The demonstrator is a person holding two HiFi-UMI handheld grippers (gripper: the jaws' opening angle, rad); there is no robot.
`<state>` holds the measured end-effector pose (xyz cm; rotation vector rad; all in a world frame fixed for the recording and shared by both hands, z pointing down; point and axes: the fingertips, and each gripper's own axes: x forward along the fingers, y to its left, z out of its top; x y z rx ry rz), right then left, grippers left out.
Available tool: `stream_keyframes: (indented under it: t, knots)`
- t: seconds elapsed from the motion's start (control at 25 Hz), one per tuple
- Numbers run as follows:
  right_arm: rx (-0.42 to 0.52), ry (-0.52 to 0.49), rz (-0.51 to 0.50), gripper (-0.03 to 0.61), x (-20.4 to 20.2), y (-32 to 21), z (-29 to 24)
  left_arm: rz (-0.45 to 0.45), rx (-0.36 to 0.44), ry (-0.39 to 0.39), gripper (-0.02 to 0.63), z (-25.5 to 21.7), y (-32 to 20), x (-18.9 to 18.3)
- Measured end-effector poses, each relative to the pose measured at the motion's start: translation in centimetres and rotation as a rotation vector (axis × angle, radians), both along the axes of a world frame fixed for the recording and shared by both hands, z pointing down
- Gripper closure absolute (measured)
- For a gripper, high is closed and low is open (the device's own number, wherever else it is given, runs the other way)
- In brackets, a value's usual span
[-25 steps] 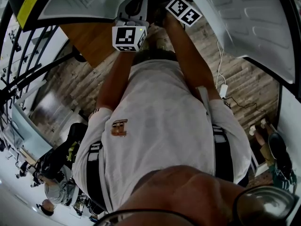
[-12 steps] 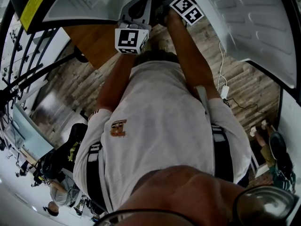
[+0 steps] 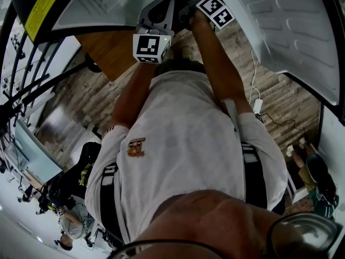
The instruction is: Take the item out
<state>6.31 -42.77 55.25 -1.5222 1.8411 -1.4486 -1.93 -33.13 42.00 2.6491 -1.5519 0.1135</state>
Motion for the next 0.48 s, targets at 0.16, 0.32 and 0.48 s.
stream_keyframes:
  t: [0.16,0.32,0.48]
  knots:
    - [0.002,0.011,0.004,0.460,0.12,0.12,-0.10,0.007,-0.002,-0.001,0.595,0.09,-0.04,-0.04]
    - [0.017,-0.003,0.001,0.472,-0.06,-0.12,-0.80,0.009,-0.009,-0.002,0.595,0.46,-0.17,-0.19]
    - [0.004,-0.026,0.000,0.472,-0.19,-0.53,-0.63,0.009,-0.011,-0.001,0.595,0.59,-0.38,-0.31]
